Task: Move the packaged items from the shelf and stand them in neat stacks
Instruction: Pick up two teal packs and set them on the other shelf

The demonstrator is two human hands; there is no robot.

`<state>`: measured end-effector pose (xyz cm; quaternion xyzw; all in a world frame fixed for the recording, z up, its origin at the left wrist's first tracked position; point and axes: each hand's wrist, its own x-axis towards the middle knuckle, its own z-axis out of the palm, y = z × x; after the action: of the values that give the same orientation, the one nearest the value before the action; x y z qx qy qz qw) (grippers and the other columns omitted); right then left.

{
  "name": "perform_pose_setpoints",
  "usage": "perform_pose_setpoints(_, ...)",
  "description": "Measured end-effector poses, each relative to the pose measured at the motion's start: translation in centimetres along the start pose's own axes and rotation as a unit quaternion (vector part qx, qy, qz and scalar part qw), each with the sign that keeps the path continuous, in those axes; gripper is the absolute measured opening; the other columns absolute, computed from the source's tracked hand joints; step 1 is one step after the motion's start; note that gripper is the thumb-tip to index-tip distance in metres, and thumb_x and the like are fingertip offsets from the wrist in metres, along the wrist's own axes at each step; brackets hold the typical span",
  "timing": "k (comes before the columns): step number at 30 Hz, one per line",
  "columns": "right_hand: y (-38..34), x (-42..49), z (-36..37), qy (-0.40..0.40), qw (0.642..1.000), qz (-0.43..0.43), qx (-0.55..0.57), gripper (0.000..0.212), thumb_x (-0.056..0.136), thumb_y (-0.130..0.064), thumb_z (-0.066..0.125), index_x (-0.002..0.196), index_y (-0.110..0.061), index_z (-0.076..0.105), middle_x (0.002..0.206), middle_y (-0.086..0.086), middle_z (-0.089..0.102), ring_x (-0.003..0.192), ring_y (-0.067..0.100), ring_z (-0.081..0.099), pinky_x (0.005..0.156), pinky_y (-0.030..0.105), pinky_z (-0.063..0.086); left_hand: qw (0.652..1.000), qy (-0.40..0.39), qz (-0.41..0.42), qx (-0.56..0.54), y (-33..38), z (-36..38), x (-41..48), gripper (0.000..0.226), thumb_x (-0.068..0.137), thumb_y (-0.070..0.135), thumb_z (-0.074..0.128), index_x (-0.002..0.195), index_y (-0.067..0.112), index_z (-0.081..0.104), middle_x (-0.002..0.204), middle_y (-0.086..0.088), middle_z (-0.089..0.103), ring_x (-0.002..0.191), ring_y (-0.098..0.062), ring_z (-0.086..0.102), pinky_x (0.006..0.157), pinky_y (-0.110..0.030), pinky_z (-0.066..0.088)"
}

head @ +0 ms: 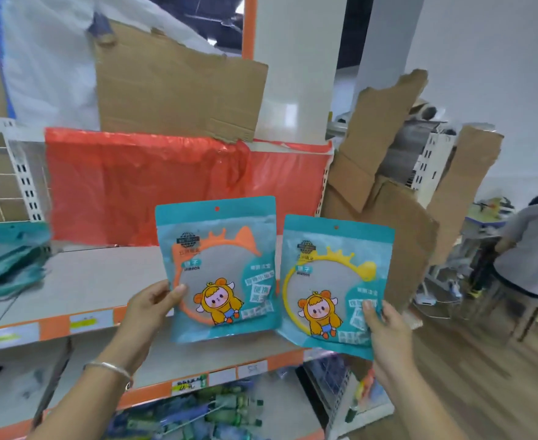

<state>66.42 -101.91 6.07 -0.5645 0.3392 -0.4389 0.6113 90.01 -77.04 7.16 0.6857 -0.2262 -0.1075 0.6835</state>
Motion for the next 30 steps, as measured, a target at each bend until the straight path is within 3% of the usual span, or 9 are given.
perform_pose_setpoints(4, 1.2, 6.1, 4.7, -0.017, 1.0, -0.004, -0.013, 0.015, 0.096, -0.016, 0.051, 0.097, -0.022, 0.065, 0.098, 0.004, 0.072, 0.087, 0.024, 0.07, 0.08, 0.046, 0.056, 0.999, 0.035, 0.016, 0.009, -1.3, -1.1, 7.1, 0.017, 0.089, 0.02, 0.061, 0.088, 0.006, 0.069, 0.086, -0.003, 0.074, 0.08, -0.016, 0.063, 0.077, -0.029, 0.051)
perform_pose_setpoints(8, 1.6, 12.0, 9.1, -0.016, 1.0, -0.009, -0.021, 0.018, 0.099, -0.014, 0.045, 0.104, -0.013, 0.062, 0.101, 0.009, 0.07, 0.089, 0.027, 0.068, 0.071, 0.039, 0.055, 0.999, 0.032, 0.006, -0.004, -2.5, -1.0, 13.7, 0.019, 0.09, 0.018, 0.06, 0.087, 0.0, 0.067, 0.08, 0.0, 0.072, 0.069, -0.007, 0.064, 0.061, -0.011, 0.049)
perform_pose_setpoints(10, 1.9, 14.6, 10.9, -0.016, 0.999, -0.014, -0.025, 0.019, 0.1, -0.014, 0.043, 0.109, -0.01, 0.06, 0.102, 0.011, 0.07, 0.09, 0.028, 0.068, 0.069, 0.037, 0.055, 0.999, 0.031, 0.002, -0.008, -3.3, -1.0, 16.7, 0.032, 0.089, 0.021, 0.061, 0.09, -0.011, 0.06, 0.085, -0.012, 0.068, 0.074, -0.016, 0.058, 0.067, -0.021, 0.048)
perform_pose_setpoints(12, 2.7, 16.7, 12.0, -0.018, 0.999, -0.009, -0.029, 0.02, 0.1, -0.014, 0.042, 0.109, -0.011, 0.06, 0.102, 0.011, 0.07, 0.088, 0.027, 0.068, 0.067, 0.035, 0.056, 0.999, 0.029, -0.012, -0.022, -4.1, -0.6, 19.0, 0.028, 0.089, 0.02, 0.06, 0.091, -0.007, 0.063, 0.091, -0.016, 0.069, 0.08, -0.02, 0.058, 0.073, -0.028, 0.046)
perform_pose_setpoints(17, 4.2, 21.4, 13.3, -0.033, 0.999, -0.008, -0.041, 0.022, 0.1, -0.011, 0.04, 0.107, -0.014, 0.061, 0.094, 0.004, 0.07, 0.072, 0.012, 0.069, 0.051, 0.018, 0.053, 0.998, 0.026, -0.034, -0.034, -6.1, 1.9, 23.6, 0.028, 0.09, 0.02, 0.06, 0.091, -0.008, 0.06, 0.093, -0.023, 0.067, 0.082, -0.02, 0.057, 0.075, -0.031, 0.045)
perform_pose_setpoints(22, 5.7, 27.9, 14.4, -0.044, 0.999, 0.004, -0.032, 0.024, 0.1, -0.012, 0.041, 0.108, -0.017, 0.063, 0.096, 0.001, 0.07, 0.083, 0.015, 0.067, 0.068, 0.029, 0.054, 0.997, 0.045, -0.045, -0.037, -7.7, 6.1, 27.2, 0.013, 0.092, 0.015, 0.057, 0.085, 0.008, 0.066, 0.082, -0.001, 0.07, 0.074, -0.011, 0.061, 0.066, -0.019, 0.044)
perform_pose_setpoints(24, 6.3, 31.1, 15.0, -0.051, 0.998, 0.013, -0.028, 0.024, 0.1, -0.012, 0.042, 0.103, -0.019, 0.065, 0.092, -0.001, 0.071, 0.078, 0.012, 0.069, 0.069, 0.032, 0.055, 0.997, 0.049, -0.046, -0.031, -8.5, 7.6, 28.6, 0.014, 0.092, 0.014, 0.057, 0.085, 0.006, 0.066, 0.08, -0.002, 0.07, 0.069, -0.007, 0.062, 0.062, -0.016, 0.047)
perform_pose_setpoints(28, 7.3, 37.7, 16.3, -0.062, 0.997, 0.023, -0.029, 0.022, 0.1, -0.012, 0.042, 0.103, -0.019, 0.062, 0.09, -0.002, 0.069, 0.071, 0.013, 0.068, 0.057, 0.026, 0.053, 0.995, 0.068, -0.063, -0.024, -9.8, 9.7, 31.2, 0.028, 0.09, 0.016, 0.059, 0.091, -0.012, 0.059, 0.082, -0.019, 0.067, 0.075, -0.019, 0.059, 0.064, -0.023, 0.045)
perform_pose_setpoints(30, 8.0, 41.1, 16.9, -0.068, 0.997, 0.032, -0.029, 0.022, 0.1, -0.011, 0.041, 0.111, -0.016, 0.06, 0.092, 0.001, 0.068, 0.075, 0.017, 0.065, 0.058, 0.027, 0.051, 0.992, 0.095, -0.074, -0.022, -10.2, 10.6, 32.3, 0.02, 0.091, 0.011, 0.057, 0.089, -0.008, 0.063, 0.074, -0.011, 0.071, 0.063, -0.008, 0.064, 0.056, -0.015, 0.049)
